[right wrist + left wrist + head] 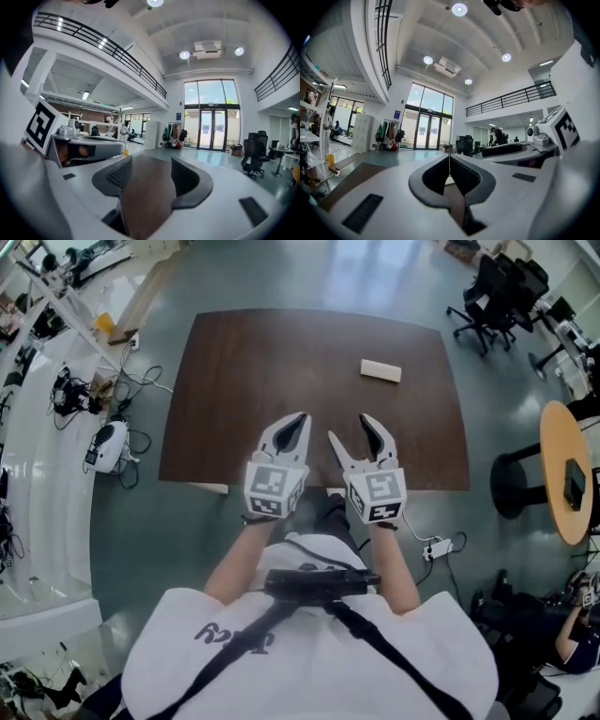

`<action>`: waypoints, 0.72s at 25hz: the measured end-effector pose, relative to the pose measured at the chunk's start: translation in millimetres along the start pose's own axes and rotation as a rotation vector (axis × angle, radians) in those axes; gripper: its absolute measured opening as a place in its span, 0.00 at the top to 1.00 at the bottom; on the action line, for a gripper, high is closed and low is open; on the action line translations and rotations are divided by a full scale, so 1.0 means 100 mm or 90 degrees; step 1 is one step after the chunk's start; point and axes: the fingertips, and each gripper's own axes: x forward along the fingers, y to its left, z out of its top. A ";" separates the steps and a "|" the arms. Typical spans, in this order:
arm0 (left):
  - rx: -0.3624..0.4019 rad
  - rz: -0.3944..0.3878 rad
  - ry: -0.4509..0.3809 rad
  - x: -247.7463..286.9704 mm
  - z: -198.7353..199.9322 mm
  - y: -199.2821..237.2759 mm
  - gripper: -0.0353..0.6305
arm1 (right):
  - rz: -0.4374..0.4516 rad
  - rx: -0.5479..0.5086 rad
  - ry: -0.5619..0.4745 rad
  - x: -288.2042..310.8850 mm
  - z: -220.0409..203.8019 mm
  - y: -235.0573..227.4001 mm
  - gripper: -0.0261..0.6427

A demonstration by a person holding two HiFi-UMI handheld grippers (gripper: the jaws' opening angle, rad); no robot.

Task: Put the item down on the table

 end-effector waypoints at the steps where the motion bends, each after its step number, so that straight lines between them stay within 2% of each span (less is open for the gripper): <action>1: 0.000 0.003 -0.005 -0.10 0.00 0.00 0.93 | -0.016 0.002 -0.008 -0.06 0.02 0.06 0.58; 3: -0.001 0.009 -0.017 -0.26 0.01 0.01 0.93 | -0.042 0.007 -0.022 -0.16 0.06 0.16 0.61; 9: -0.008 0.026 -0.033 -0.45 0.00 0.01 0.93 | -0.126 0.018 -0.043 -0.40 0.11 0.16 0.76; 14: -0.018 0.033 -0.026 -0.54 -0.03 0.03 0.93 | -0.180 0.038 -0.042 -0.53 0.10 0.06 0.94; 18: -0.015 0.039 -0.018 -0.58 -0.09 0.02 0.93 | -0.205 0.051 -0.037 -0.58 0.01 0.05 0.95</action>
